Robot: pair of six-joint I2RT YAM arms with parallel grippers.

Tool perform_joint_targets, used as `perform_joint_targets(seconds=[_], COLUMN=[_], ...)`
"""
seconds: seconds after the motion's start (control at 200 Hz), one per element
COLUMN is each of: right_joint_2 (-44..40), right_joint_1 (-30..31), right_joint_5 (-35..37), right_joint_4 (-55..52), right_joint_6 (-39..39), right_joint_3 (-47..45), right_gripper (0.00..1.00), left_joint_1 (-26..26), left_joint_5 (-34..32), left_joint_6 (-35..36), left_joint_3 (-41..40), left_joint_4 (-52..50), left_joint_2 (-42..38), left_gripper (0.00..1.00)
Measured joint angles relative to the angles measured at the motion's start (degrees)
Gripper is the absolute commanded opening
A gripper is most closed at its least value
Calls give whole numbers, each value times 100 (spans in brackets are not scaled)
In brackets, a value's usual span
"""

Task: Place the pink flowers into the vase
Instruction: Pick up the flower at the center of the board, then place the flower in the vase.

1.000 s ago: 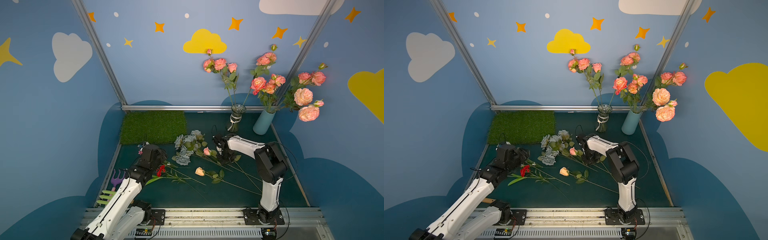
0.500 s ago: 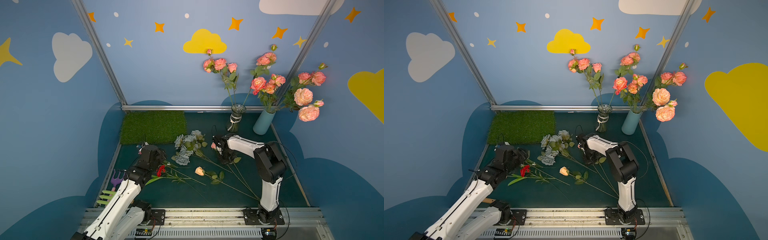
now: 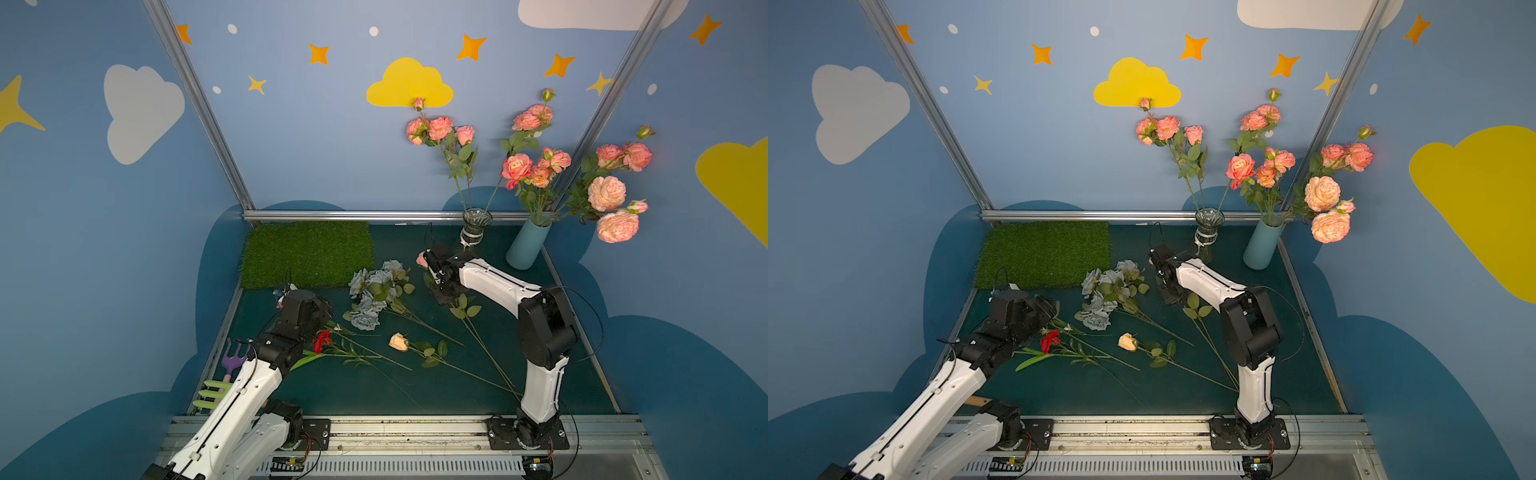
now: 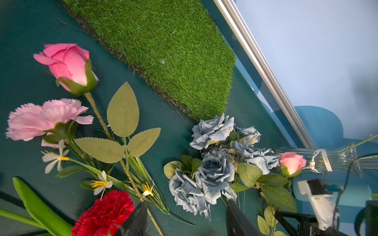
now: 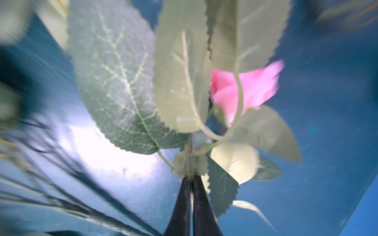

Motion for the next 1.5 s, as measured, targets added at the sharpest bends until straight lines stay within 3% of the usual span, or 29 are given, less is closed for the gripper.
perform_joint_targets(seconds=[0.26,0.576,0.786,1.131,1.502], right_joint_2=[-1062,-2194,-2188,-1784,-682], right_joint_1=[50,109,107,2,-647], right_joint_5=[127,227,448,859,1005], right_joint_4=[946,2911,3672,4382,3342], right_joint_6=[-236,-518,-881,-1652,-1578], right_joint_3=[87,83,706,2546,4885], right_gripper=[0,0,0,0,0], left_joint_1=[0,-11,-11,-11,-11], left_joint_5=[0,0,2,31,50], left_joint_6=[7,44,46,107,133], left_joint_3=[-9,-11,-11,-11,-11], left_joint_4=[96,219,284,382,424], left_joint_2=[92,214,308,498,586], left_gripper=[62,62,62,62,62])
